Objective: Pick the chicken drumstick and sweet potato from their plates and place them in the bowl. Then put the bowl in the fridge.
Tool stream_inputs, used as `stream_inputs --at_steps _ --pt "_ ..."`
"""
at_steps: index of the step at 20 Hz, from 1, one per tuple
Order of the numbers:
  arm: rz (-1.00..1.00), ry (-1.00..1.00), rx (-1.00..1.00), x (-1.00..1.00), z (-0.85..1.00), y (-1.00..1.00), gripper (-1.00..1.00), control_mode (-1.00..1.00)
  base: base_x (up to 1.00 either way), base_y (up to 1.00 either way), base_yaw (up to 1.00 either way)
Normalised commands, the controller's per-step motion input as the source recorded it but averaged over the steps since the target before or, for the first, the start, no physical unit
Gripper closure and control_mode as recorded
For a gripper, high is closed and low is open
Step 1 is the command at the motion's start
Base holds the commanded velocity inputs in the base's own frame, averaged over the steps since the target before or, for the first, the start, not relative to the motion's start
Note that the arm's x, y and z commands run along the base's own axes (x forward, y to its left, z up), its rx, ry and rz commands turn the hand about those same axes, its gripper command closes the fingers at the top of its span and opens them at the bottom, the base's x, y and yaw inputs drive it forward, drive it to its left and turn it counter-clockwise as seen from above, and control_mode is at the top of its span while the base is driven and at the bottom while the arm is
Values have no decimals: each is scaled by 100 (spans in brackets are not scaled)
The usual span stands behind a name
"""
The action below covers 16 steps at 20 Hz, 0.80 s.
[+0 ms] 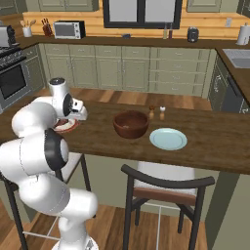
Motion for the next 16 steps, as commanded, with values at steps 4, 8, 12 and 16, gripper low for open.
stream_inputs --at_steps 4,8,12,16 --pt "-12 0 15 38 25 99 -100 -100 0 0 0" --pt "-11 -8 14 30 0 90 -100 -100 0 0 0" --pt "-14 0 7 48 0 80 -100 -100 0 0 0" --pt "-8 3 0 55 -18 37 -100 -100 0 0 0"
